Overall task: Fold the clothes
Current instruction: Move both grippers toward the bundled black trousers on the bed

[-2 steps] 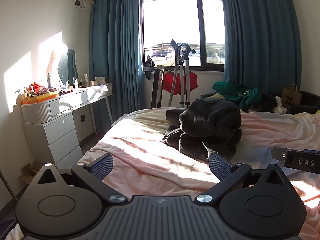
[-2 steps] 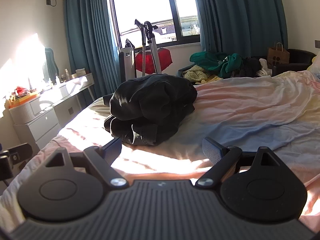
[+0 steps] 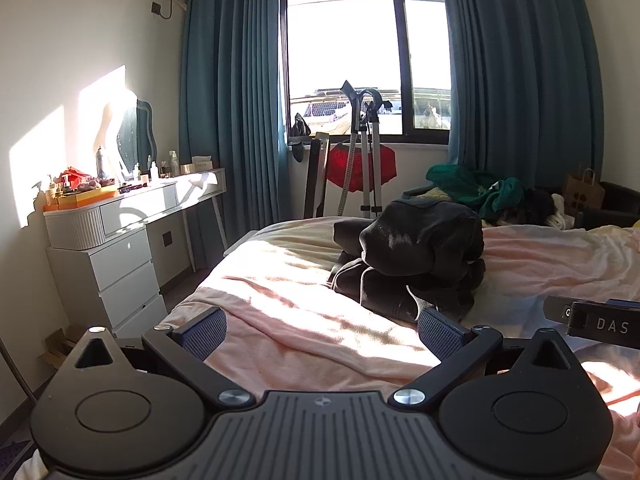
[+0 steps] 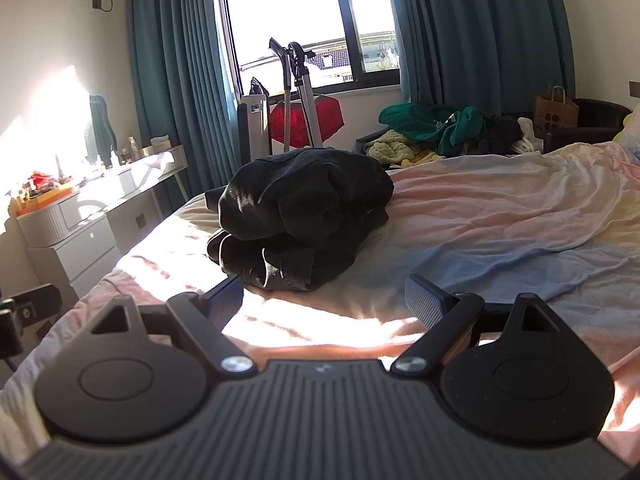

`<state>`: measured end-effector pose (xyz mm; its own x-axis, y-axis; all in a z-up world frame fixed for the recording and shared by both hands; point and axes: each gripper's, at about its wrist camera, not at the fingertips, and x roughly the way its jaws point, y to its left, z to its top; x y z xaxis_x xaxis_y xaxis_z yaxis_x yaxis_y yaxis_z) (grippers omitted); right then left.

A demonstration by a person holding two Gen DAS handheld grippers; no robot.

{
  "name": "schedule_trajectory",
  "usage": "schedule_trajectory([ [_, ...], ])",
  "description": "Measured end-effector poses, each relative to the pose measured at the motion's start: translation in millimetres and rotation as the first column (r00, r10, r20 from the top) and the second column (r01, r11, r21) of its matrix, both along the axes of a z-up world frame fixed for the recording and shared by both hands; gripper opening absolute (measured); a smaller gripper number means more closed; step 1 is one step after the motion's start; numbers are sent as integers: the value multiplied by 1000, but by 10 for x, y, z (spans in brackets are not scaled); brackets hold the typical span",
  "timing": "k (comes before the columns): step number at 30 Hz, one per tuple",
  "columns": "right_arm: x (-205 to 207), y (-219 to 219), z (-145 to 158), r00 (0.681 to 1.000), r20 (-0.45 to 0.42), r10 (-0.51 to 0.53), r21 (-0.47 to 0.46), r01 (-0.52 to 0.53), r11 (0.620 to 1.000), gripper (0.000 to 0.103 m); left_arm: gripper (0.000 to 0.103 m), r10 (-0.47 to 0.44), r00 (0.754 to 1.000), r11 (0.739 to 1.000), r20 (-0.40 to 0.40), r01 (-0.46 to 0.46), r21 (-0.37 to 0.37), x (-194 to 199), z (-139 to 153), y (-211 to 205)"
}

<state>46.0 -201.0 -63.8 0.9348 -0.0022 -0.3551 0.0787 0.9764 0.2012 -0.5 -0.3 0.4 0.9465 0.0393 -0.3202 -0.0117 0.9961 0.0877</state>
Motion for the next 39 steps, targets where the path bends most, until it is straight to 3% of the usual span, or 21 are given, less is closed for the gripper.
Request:
schedule_trajectory([
  [5,-55,53,0,1000,19,-4,-30,5,1000,89,103,17,1000,1000,7,-18,10,-4,0,-46],
  [12,-71,95,6,1000,28,-7,-63,9,998,89,103,-26,999,996,-41,23,-81,-11,-100,75],
  [16,-63,13,36,1000,19,-6,-36,7,999,89,103,-27,998,998,-55,24,-56,12,-186,-13],
  [24,-88,-123,52,1000,18,-12,17,12,1000,89,103,16,1000,998,0,-16,-63,-20,-179,-18],
  [39,-126,-225,126,999,24,-22,47,21,999,89,103,-22,1000,1000,21,22,-4,-49,-272,-118],
])
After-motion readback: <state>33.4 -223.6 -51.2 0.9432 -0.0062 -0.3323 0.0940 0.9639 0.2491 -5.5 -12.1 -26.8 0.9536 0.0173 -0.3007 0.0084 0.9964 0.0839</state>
